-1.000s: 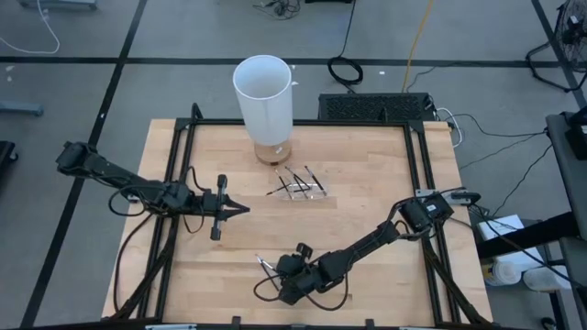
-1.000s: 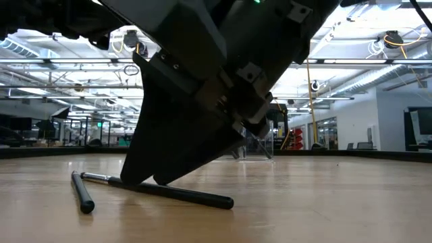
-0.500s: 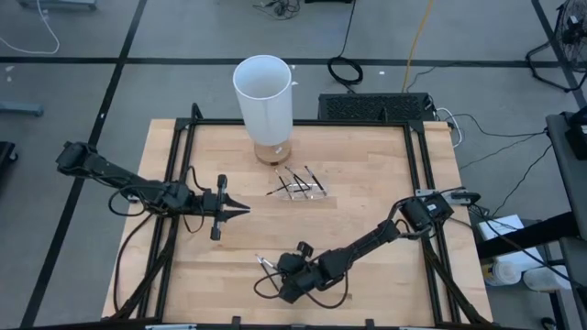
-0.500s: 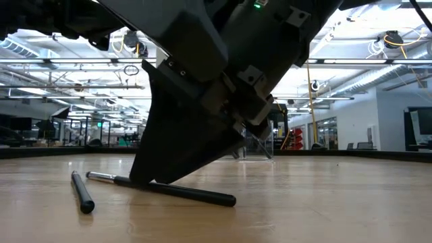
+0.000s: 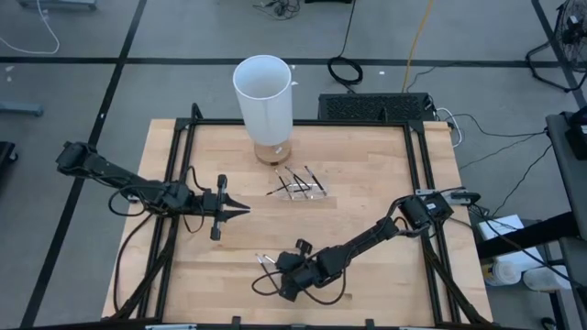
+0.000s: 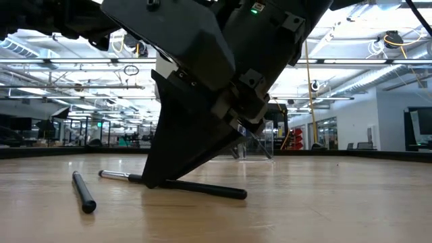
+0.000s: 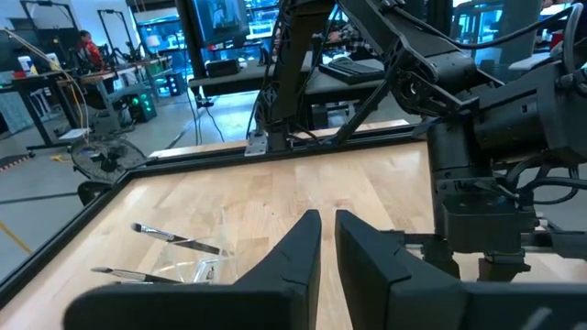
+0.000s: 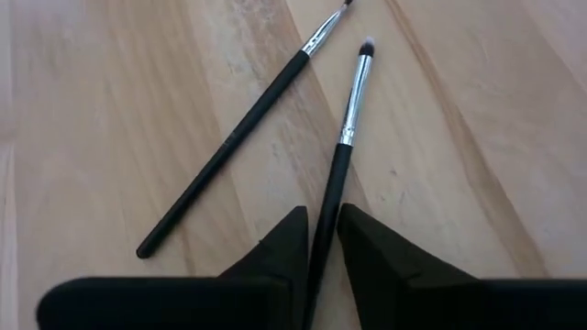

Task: Pick & Place Makeup Supplies
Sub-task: Put the makeup brush into the transparent organizer

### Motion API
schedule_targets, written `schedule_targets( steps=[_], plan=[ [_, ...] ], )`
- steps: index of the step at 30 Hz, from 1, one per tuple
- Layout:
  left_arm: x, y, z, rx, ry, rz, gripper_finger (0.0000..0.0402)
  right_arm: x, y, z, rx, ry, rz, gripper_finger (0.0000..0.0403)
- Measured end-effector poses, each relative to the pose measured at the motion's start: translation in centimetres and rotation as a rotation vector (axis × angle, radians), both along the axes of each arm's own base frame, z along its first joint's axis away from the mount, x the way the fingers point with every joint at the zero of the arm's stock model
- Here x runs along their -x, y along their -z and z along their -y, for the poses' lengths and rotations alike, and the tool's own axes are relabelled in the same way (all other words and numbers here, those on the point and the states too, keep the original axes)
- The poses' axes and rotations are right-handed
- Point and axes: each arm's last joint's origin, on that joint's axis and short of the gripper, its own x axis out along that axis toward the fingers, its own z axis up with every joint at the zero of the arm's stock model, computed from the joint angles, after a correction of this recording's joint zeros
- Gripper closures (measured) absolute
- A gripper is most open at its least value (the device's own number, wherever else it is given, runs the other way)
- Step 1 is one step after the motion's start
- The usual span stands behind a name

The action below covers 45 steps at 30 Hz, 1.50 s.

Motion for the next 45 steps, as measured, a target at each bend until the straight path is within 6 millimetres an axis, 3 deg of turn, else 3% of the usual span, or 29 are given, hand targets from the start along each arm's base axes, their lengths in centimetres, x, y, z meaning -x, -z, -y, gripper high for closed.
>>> schedule_targets(
  steps=[11,22,29,41,45],
  plan=[
    [0.0,0.0,0.0,0.005,-0.001,0.001,0.0355,0.3,0.6,1.5,-0.067,0.031,-0.135,0.0304],
    [0.0,0.0,0.0,0.023,-0.001,0.0,0.0355,0.0,0.6,3.3,-0.131,-0.018,-0.23,0.0327],
    [0.0,0.2,0.0,0.045,-0.003,-0.024,0.0355,0.9,0.8,3.9,0.02,0.05,-0.28,0.0345],
    [0.0,0.2,0.0,0.069,-0.004,-0.03,0.0355,0.8,0.8,3.8,0.039,-0.023,-0.281,0.0349],
    [0.0,0.2,0.0,0.071,-0.003,-0.026,0.0355,0.6,0.8,3.9,0.003,0.015,-0.267,0.0371]
  ],
)
